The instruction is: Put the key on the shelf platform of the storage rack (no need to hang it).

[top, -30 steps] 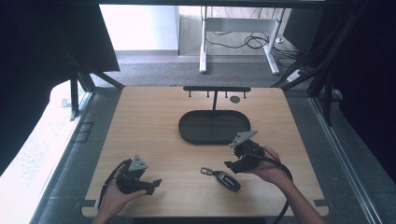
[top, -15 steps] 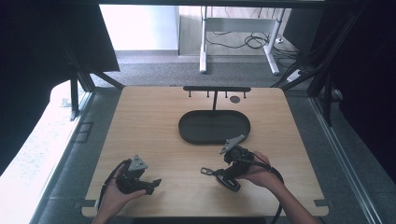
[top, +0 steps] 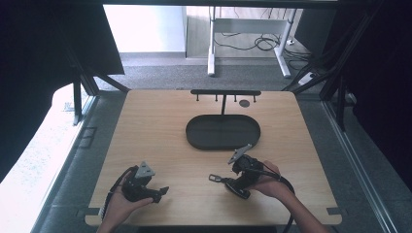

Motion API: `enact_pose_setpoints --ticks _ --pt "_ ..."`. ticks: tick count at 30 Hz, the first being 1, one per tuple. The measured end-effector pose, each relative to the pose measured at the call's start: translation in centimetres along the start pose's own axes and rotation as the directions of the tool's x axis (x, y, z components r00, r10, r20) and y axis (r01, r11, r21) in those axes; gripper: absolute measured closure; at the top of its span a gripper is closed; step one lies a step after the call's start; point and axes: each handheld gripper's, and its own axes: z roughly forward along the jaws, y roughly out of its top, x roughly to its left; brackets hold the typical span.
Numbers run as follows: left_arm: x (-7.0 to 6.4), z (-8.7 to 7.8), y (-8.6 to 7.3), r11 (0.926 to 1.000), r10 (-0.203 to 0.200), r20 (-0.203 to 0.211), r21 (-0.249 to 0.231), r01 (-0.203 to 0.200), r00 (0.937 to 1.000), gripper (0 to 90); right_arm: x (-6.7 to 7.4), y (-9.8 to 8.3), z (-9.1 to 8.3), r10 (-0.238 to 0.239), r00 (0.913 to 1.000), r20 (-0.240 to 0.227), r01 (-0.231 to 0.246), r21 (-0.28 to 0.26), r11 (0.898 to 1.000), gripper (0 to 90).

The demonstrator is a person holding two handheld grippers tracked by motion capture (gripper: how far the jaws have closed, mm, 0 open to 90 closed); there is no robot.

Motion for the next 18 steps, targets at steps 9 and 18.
enact_pose_setpoints --ticks 9,18 --pt "0.0 0.1 0.0 1.0000 0.000 0.001 0.004 0.000 1.0000 19.6 -0.1 -0.4 1.2 0.000 1.0000 0.000 0.000 0.035 0.999 32.6" --pt "-0.1 0.2 0.0 1.0000 0.002 0.003 0.008 -0.002 1.0000 19.6 0.1 -0.6 2.1 -0.001 1.0000 -0.003 0.002 0.071 0.997 32.1"
